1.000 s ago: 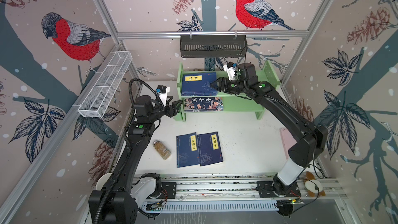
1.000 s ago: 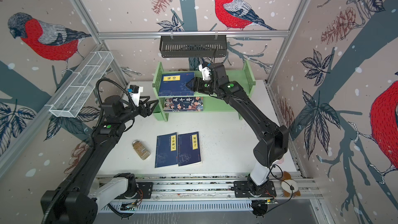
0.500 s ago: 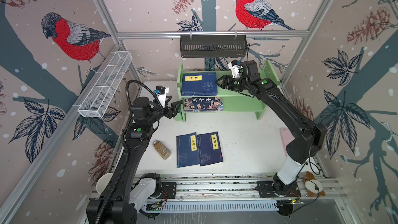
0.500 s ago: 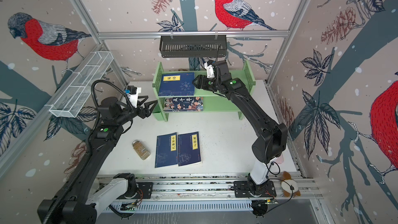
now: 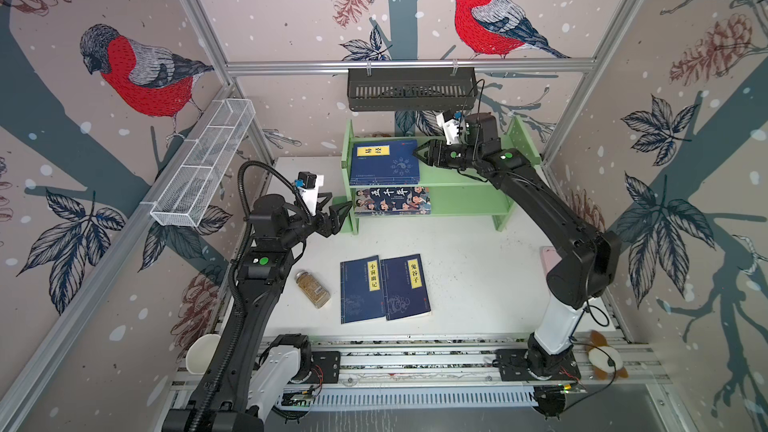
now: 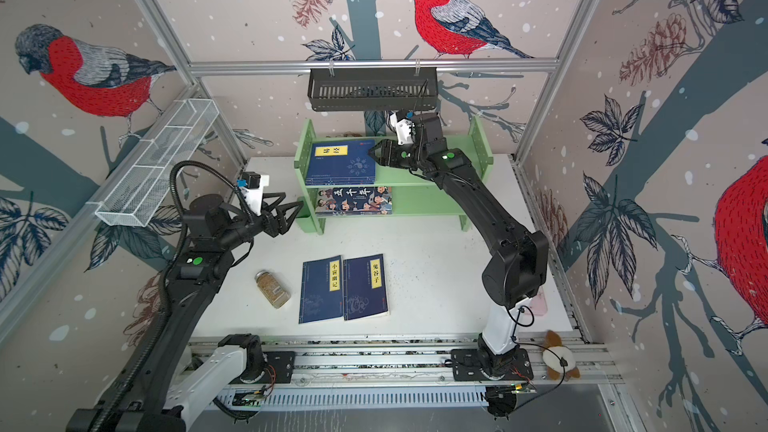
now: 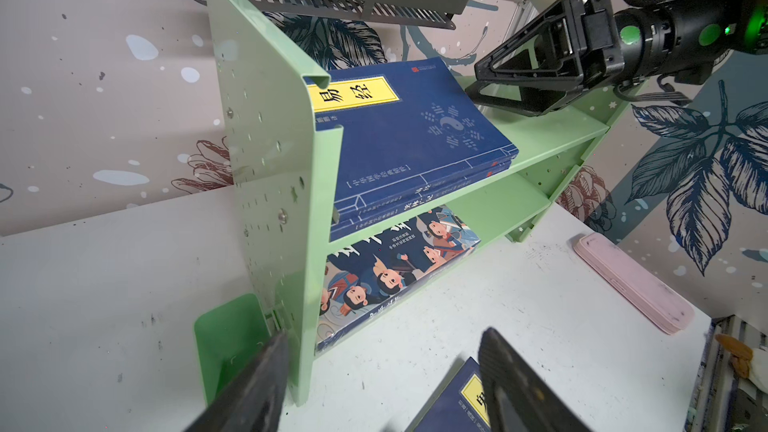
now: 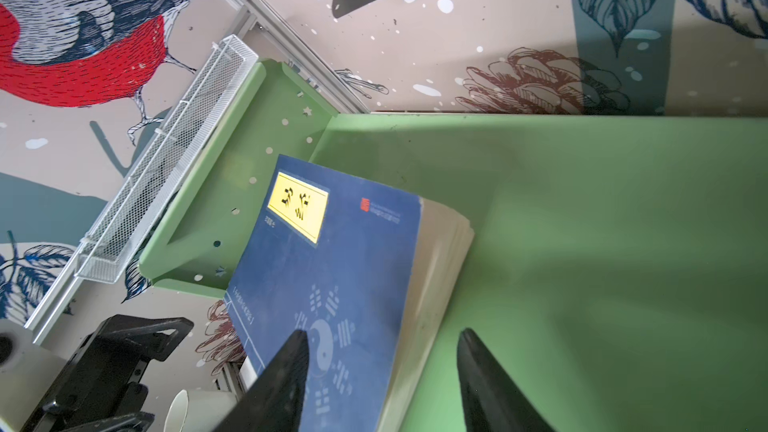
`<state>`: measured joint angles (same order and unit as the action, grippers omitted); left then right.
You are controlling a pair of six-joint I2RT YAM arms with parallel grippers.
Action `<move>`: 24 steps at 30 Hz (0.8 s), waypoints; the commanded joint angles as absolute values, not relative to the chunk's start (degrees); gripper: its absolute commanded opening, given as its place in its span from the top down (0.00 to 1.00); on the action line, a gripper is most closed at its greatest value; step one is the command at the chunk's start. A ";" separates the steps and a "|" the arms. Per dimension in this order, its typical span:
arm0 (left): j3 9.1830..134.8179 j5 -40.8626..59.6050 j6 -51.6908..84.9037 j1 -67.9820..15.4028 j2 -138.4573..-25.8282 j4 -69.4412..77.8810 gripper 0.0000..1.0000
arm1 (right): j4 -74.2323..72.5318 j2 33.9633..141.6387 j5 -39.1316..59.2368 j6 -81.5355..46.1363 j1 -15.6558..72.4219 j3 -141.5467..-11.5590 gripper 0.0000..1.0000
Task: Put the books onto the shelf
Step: 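Open the right gripper and draw it back from the shelf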
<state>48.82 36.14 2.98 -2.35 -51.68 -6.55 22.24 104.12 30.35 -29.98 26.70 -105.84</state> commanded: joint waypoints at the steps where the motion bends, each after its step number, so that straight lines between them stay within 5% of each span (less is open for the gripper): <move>1: 48.78 37.57 2.73 -2.38 -51.14 -8.17 0.28 | 19.26 104.49 33.19 -29.01 26.72 -106.34 0.42; 24: 47.42 37.35 4.57 -2.44 -50.35 -8.39 0.28 | 19.35 105.86 39.33 -27.07 26.59 -107.23 0.53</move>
